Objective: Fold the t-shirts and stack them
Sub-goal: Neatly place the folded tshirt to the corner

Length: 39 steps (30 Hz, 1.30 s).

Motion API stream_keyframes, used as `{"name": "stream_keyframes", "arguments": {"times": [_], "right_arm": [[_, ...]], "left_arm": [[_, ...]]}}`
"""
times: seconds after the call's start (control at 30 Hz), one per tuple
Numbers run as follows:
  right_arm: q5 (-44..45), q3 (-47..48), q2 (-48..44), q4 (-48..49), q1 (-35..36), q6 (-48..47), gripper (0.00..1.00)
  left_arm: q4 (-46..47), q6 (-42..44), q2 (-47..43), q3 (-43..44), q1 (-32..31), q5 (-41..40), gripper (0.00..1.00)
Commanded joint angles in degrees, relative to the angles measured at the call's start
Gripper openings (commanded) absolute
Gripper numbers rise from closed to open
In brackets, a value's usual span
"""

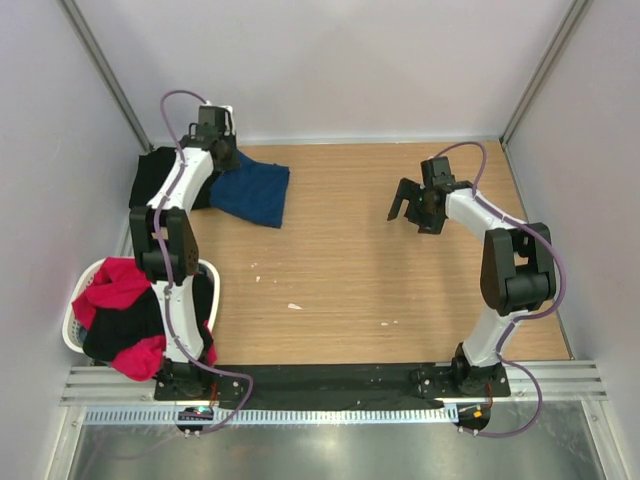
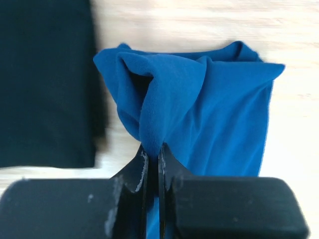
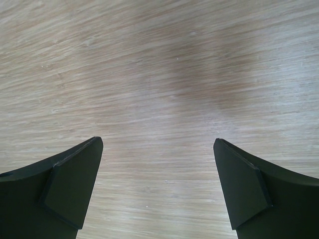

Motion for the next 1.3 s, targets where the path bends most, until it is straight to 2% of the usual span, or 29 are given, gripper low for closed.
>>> {"name": "stream_keyframes", "arguments": {"times": [0.0, 0.27, 0.7, 1.17, 1.27], "right_arm": [[-0.5, 0.5, -1.0, 3.2, -0.2, 0.7, 1.0], [-1.0, 2.6, 0.3, 2.8, -0.3, -0.4, 1.0], [-3.3, 3.3, 1.7, 3.0, -0.3, 0.5, 1.0], [-3.3, 1.5, 0.7, 3.4, -0.3, 1.0, 1.0], [-4.0, 1.6, 1.1, 3.8, -0.3, 1.2, 1.0]], "left_arm": [[-4.2, 8.9, 0.6, 7.1, 1.4, -2.8, 0.0], [-5.6, 12.9, 1.2, 11.2, 8.2, -4.1, 0.0], [2.9, 12.7, -0.8, 12.6, 14.1, -2.1, 0.0], [8.0, 12.7, -3.1, 11.1, 16.7, 0.3, 0.0], [9.7, 11.3, -4.1, 7.9, 16.7, -1.1, 0.0]]}}
